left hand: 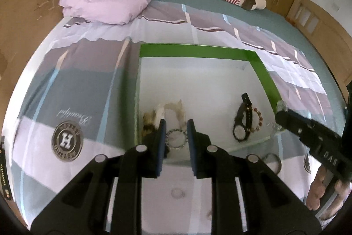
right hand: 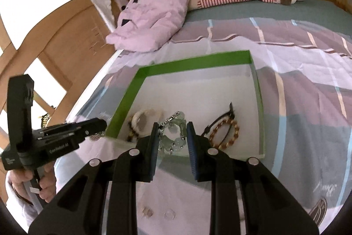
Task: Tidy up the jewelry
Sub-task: 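Carry the ring and charm into the green box and open both tools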
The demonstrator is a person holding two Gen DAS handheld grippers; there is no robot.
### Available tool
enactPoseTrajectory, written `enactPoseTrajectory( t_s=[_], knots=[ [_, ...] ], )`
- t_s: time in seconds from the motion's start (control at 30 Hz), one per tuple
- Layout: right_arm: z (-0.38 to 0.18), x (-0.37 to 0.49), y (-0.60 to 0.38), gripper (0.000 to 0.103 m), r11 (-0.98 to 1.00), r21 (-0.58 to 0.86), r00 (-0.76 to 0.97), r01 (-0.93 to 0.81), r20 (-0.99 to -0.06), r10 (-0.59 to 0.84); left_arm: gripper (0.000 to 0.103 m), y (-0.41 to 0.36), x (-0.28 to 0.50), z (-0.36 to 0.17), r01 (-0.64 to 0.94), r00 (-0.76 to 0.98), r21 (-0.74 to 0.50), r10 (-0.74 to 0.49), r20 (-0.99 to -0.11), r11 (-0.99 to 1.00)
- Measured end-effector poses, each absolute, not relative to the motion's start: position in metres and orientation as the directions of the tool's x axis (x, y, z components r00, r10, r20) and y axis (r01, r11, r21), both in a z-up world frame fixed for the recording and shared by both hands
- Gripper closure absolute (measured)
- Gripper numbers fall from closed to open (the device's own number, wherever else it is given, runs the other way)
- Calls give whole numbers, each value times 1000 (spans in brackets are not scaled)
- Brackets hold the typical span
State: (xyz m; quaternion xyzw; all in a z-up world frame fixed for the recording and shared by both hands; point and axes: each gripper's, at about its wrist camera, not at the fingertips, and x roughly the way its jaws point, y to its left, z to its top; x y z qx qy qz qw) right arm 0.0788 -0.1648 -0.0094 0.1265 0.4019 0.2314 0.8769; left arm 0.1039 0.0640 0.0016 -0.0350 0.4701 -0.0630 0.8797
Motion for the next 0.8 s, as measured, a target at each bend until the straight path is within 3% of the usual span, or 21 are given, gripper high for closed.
enactPoseTrajectory(
  t_s=[0.2,0.27,0.3,0.37,0.6,0.8],
  knots=[
    [-29,99,-165,78,889,377,567,-259,-686,456,83,61,122,-27,70,507,-95,-117,-854,993],
    [-34,105,-163,76,906,347,575,-243,-700,423,69,64,122,-28,65,504,-108,-126,-855,992],
    [-36,106,-164,74,916,330,584,-227,-706,399,67,65,121,-27,64,504,-122,-137,-853,990],
    [-37,106,-167,53,922,328,593,-205,-708,384,67,65,118,-25,68,507,-126,-143,-850,990],
    [-16,83,-184,53,902,381,546,-201,-721,426,67,56,70,-21,157,451,-152,-208,-868,976],
    [-59,61,-189,53,963,231,330,-137,-906,265,69,29,41,-67,228,265,-164,-223,-938,960]
  ],
)
